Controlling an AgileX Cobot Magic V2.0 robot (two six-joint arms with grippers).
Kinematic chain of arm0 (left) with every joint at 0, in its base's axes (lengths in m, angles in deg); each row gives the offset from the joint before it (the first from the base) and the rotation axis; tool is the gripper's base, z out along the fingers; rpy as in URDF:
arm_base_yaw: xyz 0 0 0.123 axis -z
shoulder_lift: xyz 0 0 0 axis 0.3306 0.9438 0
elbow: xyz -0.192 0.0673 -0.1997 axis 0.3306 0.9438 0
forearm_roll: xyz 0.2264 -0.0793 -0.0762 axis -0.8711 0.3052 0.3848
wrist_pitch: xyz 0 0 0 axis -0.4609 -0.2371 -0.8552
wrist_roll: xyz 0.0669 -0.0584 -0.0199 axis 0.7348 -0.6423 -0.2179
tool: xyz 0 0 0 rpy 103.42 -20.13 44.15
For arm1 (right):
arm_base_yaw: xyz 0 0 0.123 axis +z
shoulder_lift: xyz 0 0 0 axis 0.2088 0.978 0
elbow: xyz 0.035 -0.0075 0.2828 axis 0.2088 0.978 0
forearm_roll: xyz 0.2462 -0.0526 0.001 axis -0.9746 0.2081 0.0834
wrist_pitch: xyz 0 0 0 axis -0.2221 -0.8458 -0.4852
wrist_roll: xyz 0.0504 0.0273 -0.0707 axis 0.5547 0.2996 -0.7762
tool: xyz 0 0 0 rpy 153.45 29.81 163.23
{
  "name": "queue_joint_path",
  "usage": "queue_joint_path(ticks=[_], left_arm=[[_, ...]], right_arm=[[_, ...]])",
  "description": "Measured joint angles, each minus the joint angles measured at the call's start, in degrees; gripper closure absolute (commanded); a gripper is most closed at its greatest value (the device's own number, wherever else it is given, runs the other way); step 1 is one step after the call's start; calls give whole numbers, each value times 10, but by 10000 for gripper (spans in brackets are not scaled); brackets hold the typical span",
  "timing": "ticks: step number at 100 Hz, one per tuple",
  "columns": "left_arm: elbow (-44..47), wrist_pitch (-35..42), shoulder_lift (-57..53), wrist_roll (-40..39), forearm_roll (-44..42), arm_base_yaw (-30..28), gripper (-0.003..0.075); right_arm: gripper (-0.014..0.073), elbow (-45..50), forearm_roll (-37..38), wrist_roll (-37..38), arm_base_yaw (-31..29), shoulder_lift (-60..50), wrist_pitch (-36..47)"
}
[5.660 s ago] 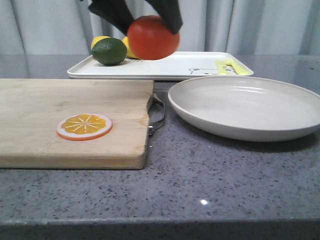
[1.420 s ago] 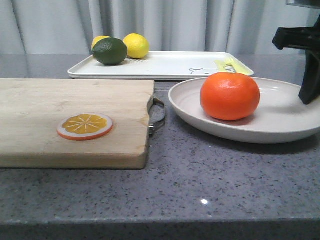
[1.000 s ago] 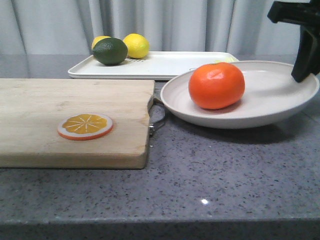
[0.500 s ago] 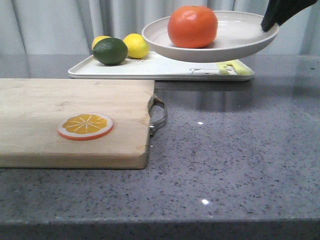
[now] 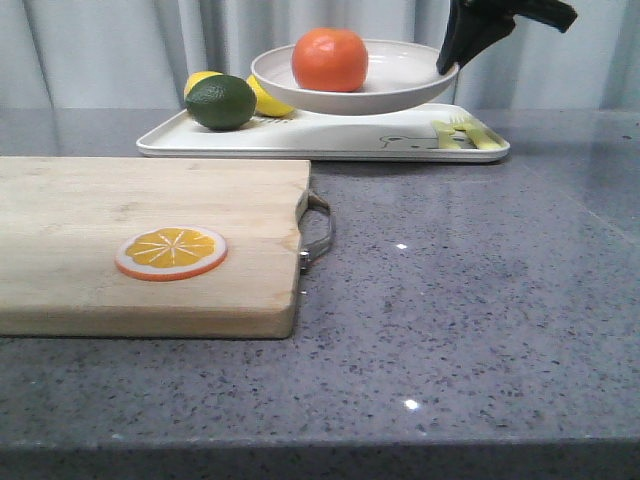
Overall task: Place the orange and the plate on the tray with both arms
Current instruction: 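Carry the plate with the right gripper and lower it onto the white tray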
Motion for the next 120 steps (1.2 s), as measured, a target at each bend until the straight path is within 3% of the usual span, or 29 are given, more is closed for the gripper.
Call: queue_joint_path(ticks=[29,91,120], left_arm=[[0,0,-1,-1,1,0,491],[0,0,-1,-6,1,0,491],[0,0,-1,-6,1,0,491]], right_arm=[[660,-130,-13,15,0,108,-15],[654,-142,-19,18,0,150,31],[372,-144,-20,19,0,150,25]])
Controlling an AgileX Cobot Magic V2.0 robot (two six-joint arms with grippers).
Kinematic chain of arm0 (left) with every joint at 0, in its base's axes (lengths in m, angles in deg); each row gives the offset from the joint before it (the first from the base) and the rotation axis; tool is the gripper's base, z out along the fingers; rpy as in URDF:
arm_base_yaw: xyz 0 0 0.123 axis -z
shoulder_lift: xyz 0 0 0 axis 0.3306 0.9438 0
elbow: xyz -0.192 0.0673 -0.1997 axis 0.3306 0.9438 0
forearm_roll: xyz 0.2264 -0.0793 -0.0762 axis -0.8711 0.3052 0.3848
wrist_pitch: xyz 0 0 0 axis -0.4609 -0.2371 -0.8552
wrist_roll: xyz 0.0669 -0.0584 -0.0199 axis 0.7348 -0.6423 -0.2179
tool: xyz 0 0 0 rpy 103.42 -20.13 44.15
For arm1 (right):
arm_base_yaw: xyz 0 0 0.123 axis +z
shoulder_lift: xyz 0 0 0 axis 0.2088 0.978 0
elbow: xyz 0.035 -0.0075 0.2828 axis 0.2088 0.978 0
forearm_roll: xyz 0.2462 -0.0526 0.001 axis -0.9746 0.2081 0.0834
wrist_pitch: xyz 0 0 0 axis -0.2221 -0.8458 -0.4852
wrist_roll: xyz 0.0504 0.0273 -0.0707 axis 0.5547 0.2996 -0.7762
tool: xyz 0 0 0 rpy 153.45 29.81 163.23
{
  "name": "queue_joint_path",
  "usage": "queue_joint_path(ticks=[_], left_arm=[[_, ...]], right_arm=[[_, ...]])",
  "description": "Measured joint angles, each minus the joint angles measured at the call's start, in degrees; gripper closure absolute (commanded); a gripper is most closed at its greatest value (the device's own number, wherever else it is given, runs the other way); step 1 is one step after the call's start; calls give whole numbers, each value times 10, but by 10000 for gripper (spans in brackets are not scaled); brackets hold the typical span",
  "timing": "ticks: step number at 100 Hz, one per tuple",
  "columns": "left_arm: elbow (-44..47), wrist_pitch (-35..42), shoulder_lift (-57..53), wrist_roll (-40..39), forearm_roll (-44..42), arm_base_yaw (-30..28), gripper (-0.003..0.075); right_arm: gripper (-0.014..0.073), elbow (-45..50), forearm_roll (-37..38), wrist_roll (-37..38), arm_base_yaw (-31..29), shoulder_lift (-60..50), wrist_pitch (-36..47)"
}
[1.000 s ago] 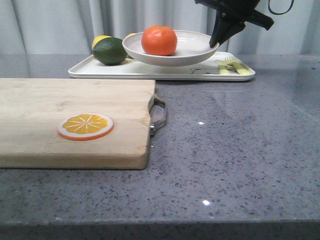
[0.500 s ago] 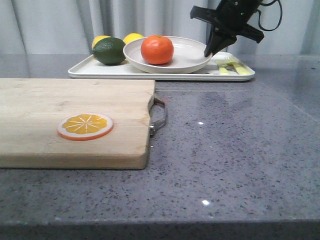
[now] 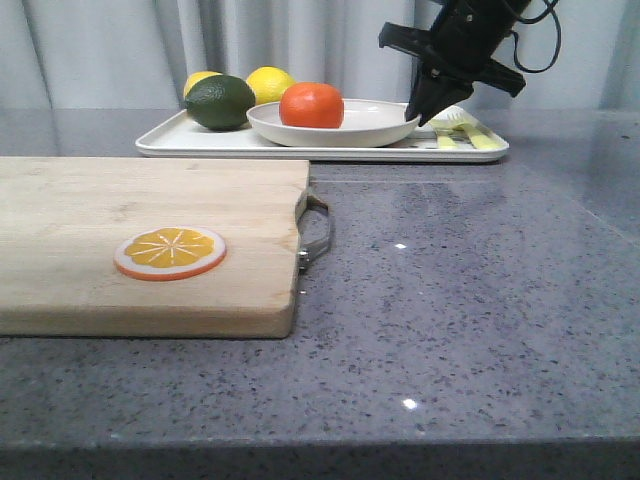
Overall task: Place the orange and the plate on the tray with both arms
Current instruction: 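Carry the plate with the right gripper and lower it onto the white tray, then release the plate and raise the right gripper away from the tray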
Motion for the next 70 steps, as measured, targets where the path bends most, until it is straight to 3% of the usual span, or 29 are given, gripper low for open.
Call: queue_joint_path(ticks=[43,56,70], left_arm=[[0,0,-16,0,-10,0,492],[2,4,-36,0,-13,0,526],[18,12,-70,0,-16,0,651]], right_arm=[[391,0,6,-26,0,-47,-55],[530,-1,6,-31,0,-70,-79],[667,-3,7,-33,0,-91,-98]])
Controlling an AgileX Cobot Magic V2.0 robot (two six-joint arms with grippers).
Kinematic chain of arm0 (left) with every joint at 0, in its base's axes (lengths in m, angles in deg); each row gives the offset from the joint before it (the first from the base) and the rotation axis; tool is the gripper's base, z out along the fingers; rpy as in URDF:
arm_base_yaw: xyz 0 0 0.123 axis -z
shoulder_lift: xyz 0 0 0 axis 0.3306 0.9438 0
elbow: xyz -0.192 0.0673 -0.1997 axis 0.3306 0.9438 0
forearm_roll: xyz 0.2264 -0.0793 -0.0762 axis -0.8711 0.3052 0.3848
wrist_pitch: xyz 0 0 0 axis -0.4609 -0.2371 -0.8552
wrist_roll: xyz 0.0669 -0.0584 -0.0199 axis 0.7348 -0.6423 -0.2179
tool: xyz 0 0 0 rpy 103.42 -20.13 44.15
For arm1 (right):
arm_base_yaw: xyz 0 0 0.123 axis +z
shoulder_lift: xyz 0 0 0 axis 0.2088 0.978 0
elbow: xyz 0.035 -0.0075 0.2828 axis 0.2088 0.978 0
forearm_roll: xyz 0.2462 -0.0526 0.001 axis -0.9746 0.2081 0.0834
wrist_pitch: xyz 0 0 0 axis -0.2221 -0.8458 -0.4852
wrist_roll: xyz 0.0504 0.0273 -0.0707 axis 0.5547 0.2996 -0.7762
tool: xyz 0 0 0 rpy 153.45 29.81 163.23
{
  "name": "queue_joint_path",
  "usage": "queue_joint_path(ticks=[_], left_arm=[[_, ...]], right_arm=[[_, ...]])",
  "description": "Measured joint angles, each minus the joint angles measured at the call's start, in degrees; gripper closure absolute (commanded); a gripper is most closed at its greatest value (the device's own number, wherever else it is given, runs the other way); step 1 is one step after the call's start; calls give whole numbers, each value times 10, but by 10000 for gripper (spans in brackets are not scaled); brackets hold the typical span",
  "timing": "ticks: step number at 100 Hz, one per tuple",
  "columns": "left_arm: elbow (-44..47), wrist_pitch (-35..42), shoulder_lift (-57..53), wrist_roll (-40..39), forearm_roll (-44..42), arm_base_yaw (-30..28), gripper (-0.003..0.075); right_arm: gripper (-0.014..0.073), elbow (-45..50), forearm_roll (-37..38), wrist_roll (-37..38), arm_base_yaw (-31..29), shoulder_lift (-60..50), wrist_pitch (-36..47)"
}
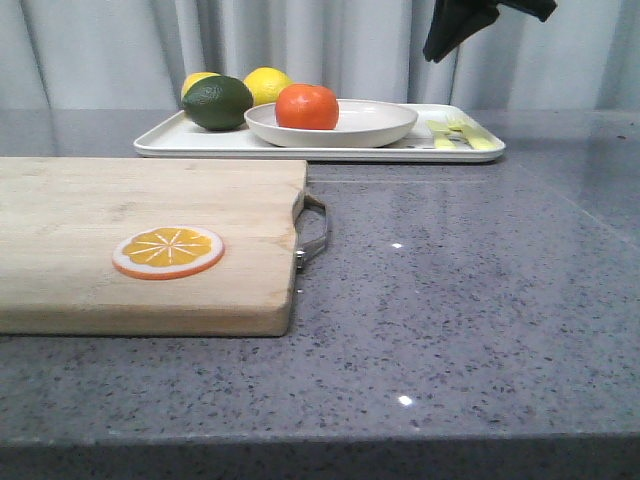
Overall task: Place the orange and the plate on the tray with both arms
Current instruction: 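Release the plate and raise the right gripper away from the tray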
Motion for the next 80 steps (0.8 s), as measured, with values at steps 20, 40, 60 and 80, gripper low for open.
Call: queue_joint_path(ticks=[20,40,60,80], left_arm=[[49,20,-58,-2,-1,0,741],[101,40,-116,-4,-2,0,741],[146,50,-157,-6,-2,0,741],[175,66,-178,-7,-2,0,741]], right_arm=[[662,0,2,-3,0,-32,-4],[662,0,6,-7,0,-67,-4],[662,0,21,-9,14,-101,-4],[662,67,43,-15,33,-154,-4]])
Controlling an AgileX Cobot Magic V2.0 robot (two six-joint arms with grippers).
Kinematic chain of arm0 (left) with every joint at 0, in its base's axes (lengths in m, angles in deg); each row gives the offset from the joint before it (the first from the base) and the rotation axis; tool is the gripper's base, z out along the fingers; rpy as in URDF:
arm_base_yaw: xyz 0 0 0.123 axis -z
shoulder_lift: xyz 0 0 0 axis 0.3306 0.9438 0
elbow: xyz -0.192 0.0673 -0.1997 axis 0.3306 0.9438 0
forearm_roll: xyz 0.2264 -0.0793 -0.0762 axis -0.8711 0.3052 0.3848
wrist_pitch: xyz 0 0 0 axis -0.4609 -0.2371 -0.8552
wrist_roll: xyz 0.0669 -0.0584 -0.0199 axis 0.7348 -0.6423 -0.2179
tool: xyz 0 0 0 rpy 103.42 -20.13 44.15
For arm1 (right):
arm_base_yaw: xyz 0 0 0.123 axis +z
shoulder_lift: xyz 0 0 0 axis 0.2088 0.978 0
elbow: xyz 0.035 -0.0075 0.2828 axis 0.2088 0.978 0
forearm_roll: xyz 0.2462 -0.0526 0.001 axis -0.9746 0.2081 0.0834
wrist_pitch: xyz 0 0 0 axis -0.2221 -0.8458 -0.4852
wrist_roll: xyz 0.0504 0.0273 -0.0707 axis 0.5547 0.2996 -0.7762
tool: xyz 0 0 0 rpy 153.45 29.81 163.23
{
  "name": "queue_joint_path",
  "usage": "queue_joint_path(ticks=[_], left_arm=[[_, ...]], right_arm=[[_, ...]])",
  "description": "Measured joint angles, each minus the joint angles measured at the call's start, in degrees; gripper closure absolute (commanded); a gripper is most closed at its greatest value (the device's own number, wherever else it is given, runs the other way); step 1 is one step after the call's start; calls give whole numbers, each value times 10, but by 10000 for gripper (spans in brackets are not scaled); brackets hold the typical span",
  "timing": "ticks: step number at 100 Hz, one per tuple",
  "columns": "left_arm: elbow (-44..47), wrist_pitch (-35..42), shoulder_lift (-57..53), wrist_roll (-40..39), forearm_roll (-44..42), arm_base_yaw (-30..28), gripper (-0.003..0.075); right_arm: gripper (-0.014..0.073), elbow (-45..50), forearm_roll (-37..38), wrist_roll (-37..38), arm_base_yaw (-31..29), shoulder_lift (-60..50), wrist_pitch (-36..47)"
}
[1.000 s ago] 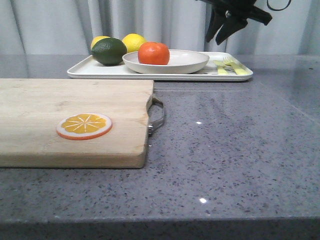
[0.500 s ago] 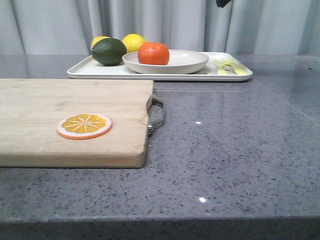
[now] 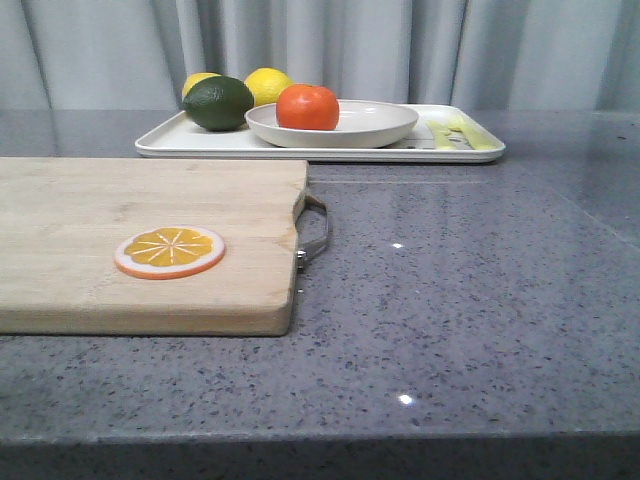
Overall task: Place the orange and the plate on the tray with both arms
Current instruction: 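Release the plate and raise the right gripper away from the tray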
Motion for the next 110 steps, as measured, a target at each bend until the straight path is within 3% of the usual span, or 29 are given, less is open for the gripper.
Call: queue_joint_path(ticks=[21,69,91,110], left_arm=[[21,10,-3,0,0,0,741],[71,80,-3,-1,0,0,741],[102,115,-22,-1,0,0,741],[133,137,-63,-1,0,0,741]], right_arm=[[662,165,22,-16,9,-97,19],[662,655,25,-24,11,-477,248],[662,800,25,-44,11,-634,313],[662,873,25,-59,11,-739,313]])
